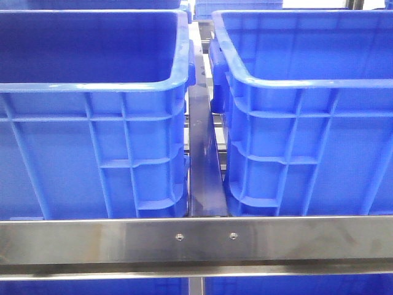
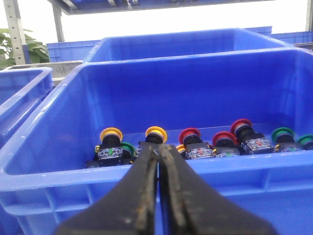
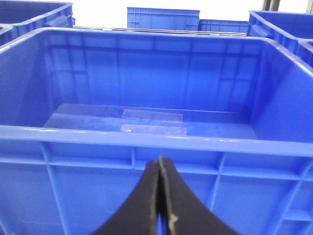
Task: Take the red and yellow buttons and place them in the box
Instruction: 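Move the left gripper down over the row of push-button switches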
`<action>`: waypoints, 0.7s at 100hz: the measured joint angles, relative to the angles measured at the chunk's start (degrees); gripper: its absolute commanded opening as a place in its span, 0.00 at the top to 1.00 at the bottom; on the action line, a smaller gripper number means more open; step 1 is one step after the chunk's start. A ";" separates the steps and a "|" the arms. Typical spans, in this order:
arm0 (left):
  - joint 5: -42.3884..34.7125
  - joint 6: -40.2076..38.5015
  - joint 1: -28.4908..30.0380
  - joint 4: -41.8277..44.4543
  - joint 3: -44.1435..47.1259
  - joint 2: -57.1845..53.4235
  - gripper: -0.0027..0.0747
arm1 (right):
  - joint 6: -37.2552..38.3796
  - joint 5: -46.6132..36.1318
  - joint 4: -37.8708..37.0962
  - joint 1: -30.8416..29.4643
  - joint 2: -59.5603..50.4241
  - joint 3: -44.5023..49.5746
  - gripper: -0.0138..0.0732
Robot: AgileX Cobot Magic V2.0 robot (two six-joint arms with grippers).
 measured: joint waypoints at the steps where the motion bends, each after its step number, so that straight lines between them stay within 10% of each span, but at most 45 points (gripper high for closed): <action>1: 0.00 0.00 0.00 0.00 0.00 0.00 0.99 | 0.00 0.00 0.00 0.00 0.00 0.00 0.92; 42: 2.56 0.00 0.00 0.00 -1.12 0.00 0.99 | 0.00 0.00 0.00 0.00 0.00 0.00 0.92; 70: 15.47 0.00 0.00 0.00 -18.65 4.87 0.99 | 0.00 0.00 0.00 0.00 0.00 0.00 0.92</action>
